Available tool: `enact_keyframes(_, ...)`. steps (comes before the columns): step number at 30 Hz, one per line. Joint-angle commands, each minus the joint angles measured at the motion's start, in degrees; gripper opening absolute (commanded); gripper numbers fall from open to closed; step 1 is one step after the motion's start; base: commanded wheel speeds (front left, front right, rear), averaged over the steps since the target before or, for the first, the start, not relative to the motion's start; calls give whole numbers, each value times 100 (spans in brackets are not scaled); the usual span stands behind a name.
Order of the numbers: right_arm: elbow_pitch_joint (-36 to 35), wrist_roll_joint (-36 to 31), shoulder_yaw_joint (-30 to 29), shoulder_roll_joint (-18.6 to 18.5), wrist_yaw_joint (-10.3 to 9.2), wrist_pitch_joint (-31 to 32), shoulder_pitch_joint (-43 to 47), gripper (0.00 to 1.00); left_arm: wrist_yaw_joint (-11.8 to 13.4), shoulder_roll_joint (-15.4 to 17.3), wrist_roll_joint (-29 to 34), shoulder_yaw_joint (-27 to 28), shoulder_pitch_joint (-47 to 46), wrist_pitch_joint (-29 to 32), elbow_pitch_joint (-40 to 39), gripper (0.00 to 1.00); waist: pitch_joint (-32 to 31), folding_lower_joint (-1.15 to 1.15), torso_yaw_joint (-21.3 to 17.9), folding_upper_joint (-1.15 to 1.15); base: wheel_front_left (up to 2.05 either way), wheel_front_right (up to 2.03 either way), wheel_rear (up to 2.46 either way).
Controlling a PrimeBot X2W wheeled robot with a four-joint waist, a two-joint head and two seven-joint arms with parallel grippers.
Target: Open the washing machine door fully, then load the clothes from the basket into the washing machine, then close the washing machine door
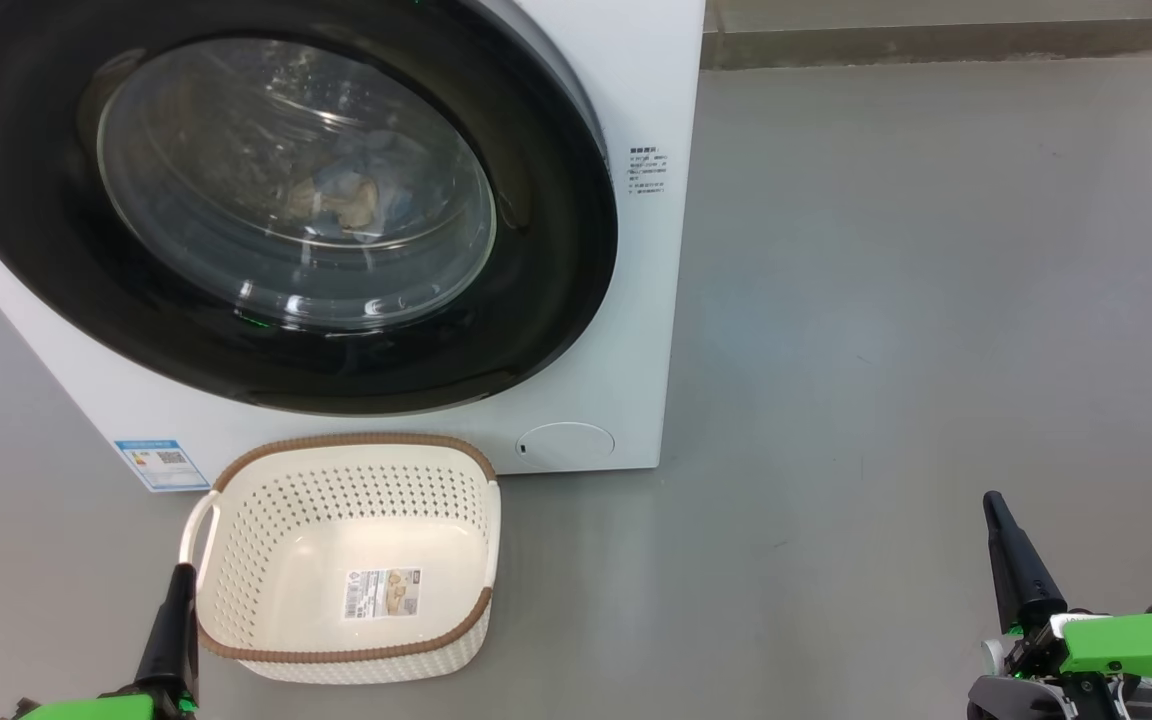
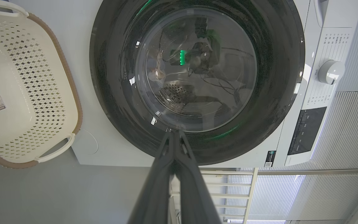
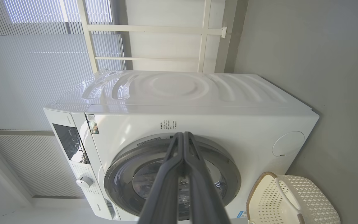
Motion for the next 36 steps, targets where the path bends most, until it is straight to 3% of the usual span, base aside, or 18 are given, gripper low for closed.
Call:
enact_keyframes(1, -173, 15, 134, 2, -5, 48, -33, 0, -19, 93, -19, 195, -216, 20, -146, 0, 0, 0, 0, 0, 0, 0, 0)
enact_keyframes(36, -174, 17, 137, 2, -5, 46, -33, 0, -19, 93, -20, 194, -216, 19, -146, 0, 0, 0, 0, 0, 0, 0, 0)
